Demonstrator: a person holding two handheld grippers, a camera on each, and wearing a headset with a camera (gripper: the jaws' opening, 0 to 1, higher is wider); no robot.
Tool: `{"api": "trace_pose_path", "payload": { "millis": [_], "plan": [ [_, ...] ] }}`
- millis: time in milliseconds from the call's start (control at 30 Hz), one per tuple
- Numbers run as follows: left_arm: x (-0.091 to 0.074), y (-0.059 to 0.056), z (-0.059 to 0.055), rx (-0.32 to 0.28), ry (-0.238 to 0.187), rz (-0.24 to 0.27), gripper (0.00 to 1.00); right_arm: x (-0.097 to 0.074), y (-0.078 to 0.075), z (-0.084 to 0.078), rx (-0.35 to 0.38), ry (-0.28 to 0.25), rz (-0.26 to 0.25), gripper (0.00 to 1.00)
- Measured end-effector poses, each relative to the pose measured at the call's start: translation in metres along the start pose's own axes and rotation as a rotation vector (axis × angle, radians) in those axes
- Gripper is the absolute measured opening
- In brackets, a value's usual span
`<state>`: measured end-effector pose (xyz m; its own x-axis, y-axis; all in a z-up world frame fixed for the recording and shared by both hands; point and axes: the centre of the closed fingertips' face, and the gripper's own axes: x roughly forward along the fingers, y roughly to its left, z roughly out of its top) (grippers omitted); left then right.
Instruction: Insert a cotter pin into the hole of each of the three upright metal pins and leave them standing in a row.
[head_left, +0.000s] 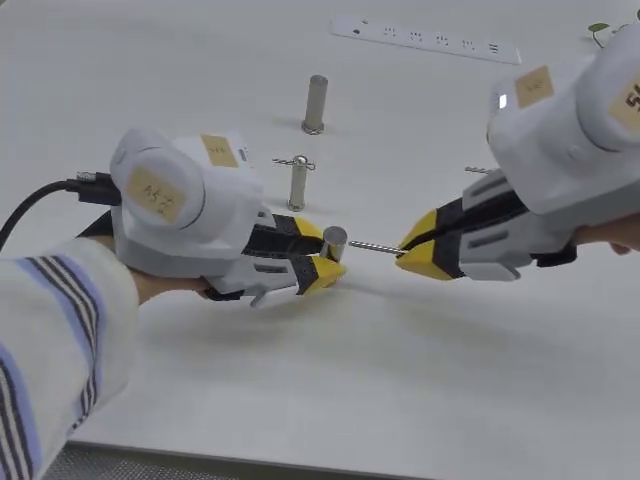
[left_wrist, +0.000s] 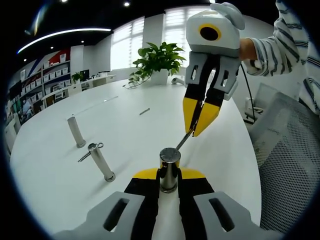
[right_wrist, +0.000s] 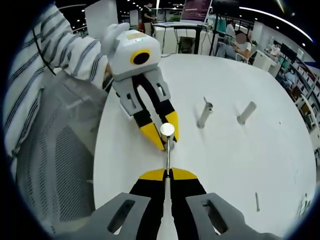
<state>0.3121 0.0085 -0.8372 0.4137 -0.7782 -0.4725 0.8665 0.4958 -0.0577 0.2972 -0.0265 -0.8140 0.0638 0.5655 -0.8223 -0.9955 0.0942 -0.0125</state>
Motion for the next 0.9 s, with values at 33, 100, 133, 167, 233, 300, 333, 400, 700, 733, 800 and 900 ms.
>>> {"api": "trace_pose_path", "payload": {
  "millis": [33,100,133,167,233,300,333,400,700,733,800,900],
  "plan": [
    [0.000,0.000,0.000,0.002,-0.001,-0.002,0.12,0.001,0.000,0.000,0.000,-0.001,0.000,0.03],
    [0.000,0.000,0.000,0.005,-0.002,-0.003,0.12,0.002,0.000,0.001,-0.002,-0.001,0.000,0.03],
    [0.000,0.000,0.000,0.006,-0.004,-0.004,0.12,0.002,0.000,0.001,-0.002,0.000,-0.001,0.03],
    [0.000,0.000,0.000,0.008,-0.005,-0.005,0.12,0.002,0.001,0.001,-0.004,-0.002,0.000,0.03],
    [0.000,0.000,0.000,0.012,-0.007,-0.005,0.12,0.002,0.001,0.002,-0.002,-0.006,0.002,0.03],
    [0.000,0.000,0.000,0.013,-0.008,-0.004,0.12,0.002,0.001,0.002,-0.007,-0.002,0.002,0.03],
    [0.000,0.000,0.000,0.013,-0.009,-0.004,0.12,0.003,0.001,0.003,-0.009,-0.002,0.002,0.03],
    [0.001,0.000,0.000,0.017,-0.009,-0.003,0.12,0.003,0.001,0.003,-0.008,-0.001,0.005,0.03],
    [0.001,0.000,0.000,0.022,-0.010,0.002,0.12,0.008,0.001,0.004,-0.040,0.015,0.005,0.04],
    [0.001,0.000,0.000,0.020,-0.010,0.002,0.12,0.010,0.000,0.003,-0.039,0.016,0.005,0.04],
    [0.001,0.000,0.000,0.016,-0.011,0.002,0.12,0.011,0.000,0.003,-0.041,0.017,0.006,0.04],
    [0.001,0.000,0.000,0.015,-0.012,0.003,0.12,0.015,0.000,0.005,-0.040,0.015,0.007,0.04]
  ]
}}
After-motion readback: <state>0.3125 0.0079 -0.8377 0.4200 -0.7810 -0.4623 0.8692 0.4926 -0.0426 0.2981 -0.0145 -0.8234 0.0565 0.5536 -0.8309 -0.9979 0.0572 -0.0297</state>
